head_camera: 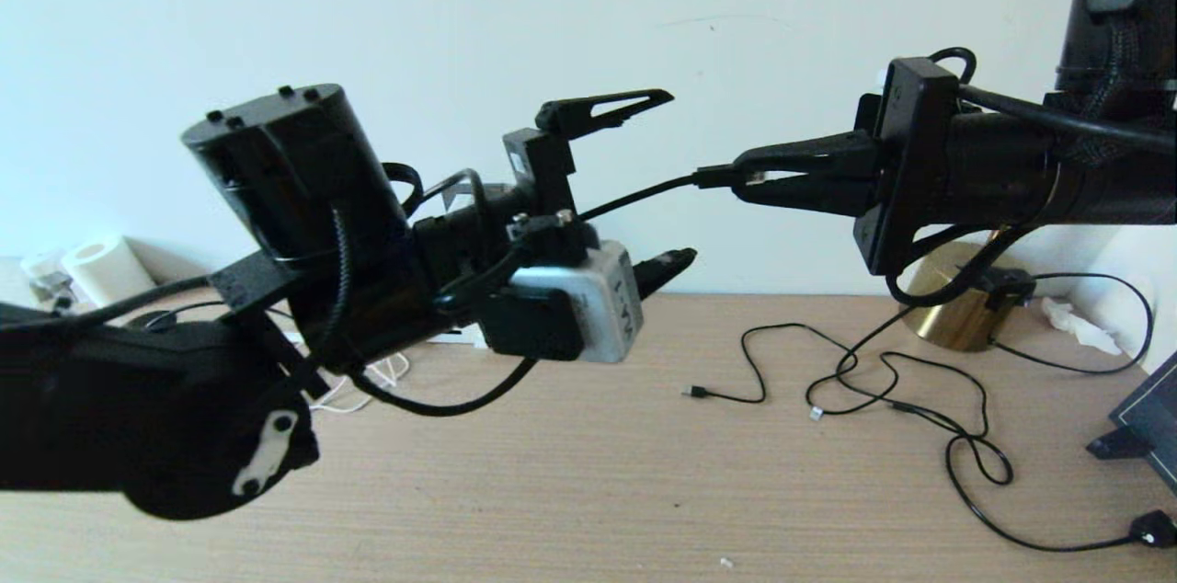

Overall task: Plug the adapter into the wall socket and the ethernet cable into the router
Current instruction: Hand it to the other hand

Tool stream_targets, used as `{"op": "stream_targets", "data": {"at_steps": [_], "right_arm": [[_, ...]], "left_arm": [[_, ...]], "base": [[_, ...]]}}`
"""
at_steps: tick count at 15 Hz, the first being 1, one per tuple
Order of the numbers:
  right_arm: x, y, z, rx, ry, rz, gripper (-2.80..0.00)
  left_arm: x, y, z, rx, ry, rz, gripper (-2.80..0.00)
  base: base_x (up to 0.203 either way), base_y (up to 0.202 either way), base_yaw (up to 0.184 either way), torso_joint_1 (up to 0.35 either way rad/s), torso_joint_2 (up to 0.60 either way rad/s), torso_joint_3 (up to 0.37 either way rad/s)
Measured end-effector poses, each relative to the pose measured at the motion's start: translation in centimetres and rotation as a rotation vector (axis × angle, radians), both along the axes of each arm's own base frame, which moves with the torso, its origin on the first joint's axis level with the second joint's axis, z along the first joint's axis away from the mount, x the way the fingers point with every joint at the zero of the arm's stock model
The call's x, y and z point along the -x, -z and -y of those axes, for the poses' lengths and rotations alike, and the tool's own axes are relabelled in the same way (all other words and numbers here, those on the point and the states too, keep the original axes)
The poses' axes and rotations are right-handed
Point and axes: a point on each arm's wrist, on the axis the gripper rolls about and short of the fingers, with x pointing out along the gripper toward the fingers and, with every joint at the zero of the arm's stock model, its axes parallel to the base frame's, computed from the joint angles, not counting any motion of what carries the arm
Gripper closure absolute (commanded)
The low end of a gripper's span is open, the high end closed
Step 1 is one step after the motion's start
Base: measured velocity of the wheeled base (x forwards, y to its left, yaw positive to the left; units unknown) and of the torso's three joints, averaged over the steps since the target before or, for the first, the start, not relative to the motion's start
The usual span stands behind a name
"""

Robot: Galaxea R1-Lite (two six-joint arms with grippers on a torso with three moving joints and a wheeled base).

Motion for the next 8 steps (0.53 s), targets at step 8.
{"op": "stream_targets", "data": {"at_steps": [8], "right_arm": [[-0.9, 0.4, 1.3, -0.001, -0.006, -0.017, 0.00]], "left_arm": [[-0.7, 0.7, 2.3, -0.011, 0.048, 0.012, -2.80]], "base": [[0.000, 0.000, 0.000, 0.000, 0.00, 0.000]]}}
